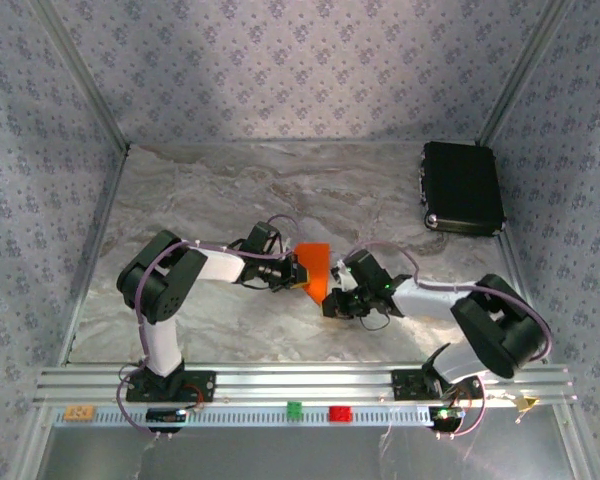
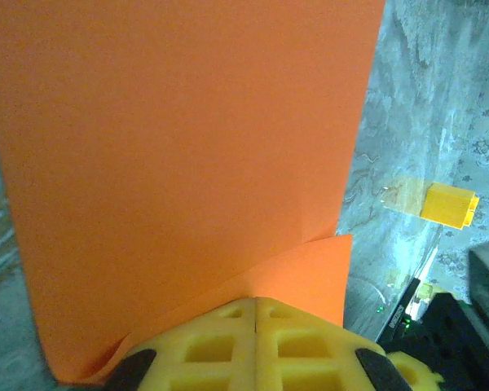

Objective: Fold a paper plane with a square sheet of paper (pick it up from the middle)
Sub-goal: Third fold the triangle at the center of the table.

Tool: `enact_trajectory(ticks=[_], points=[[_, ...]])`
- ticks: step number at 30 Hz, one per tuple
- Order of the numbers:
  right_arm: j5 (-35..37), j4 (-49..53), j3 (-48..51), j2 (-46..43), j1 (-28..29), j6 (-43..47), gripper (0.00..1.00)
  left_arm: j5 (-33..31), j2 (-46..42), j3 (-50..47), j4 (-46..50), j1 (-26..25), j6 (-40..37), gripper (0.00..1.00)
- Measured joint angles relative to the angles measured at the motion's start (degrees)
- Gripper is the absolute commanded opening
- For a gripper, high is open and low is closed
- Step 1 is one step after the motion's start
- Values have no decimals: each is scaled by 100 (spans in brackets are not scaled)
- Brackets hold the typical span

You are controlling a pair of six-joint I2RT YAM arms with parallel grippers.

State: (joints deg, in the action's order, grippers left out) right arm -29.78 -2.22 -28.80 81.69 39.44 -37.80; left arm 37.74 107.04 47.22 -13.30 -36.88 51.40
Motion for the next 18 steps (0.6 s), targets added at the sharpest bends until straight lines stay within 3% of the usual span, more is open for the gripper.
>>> enact_trajectory(ticks=[5, 11, 18], points=[[2, 295, -577, -50, 0, -28, 4, 2, 0, 0, 2, 0, -57, 0], [155, 264, -1362, 859, 0, -33, 5, 4, 0, 0, 0, 0, -59, 0], [245, 291, -1423, 1488, -4, -37, 5, 2, 0, 0, 2, 0, -70, 0]])
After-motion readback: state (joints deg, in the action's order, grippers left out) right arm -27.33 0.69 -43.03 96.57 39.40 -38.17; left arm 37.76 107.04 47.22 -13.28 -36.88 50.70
